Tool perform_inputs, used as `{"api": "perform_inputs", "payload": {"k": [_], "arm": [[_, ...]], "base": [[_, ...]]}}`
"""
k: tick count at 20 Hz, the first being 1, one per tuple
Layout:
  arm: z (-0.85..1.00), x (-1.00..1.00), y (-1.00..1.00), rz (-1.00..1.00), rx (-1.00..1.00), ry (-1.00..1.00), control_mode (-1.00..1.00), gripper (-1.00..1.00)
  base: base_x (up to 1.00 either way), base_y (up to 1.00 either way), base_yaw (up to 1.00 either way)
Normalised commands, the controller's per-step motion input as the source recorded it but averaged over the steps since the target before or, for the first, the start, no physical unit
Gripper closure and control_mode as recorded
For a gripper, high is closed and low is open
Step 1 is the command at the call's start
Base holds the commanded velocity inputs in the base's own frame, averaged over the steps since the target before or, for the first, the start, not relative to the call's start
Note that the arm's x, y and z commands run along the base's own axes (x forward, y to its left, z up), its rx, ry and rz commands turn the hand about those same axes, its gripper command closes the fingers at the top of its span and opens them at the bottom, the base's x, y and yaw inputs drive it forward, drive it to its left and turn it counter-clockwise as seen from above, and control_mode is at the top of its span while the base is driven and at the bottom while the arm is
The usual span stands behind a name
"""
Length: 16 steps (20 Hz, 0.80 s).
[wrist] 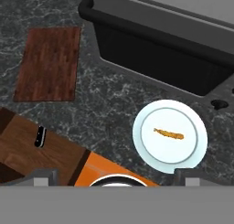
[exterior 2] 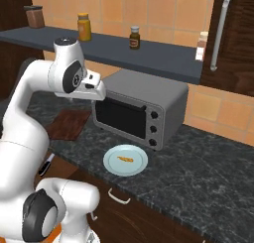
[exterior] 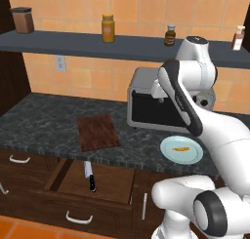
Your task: Pick up the knife from the drawer and place it on the cutting board. Then place the meat from the plate to the cutting board.
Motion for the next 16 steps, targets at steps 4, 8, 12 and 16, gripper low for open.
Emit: {"api": "perform_inputs", "payload": {"k": [4, 8, 12, 16], "arm": [[-0.71, -0.56, 0.69, -0.03, 0.00, 0.05, -1.00, -1.00], [-1.00, -0.46, 1.00, -0.17, 0.00, 0.07, -1.00, -1.00], [-0.98, -0.08, 1.00, -0.28, 0.00, 0.11, -1.00, -1.00], [-0.79, 0.26, 0.98, -0.24, 0.00, 0.19, -1.00, -1.00]], "base": [[0.00, 0.00, 0.00], [0.00, 0.00, 0.00], [0.00, 0.00, 0.00], [0.00, 0.00, 0.00]]}}
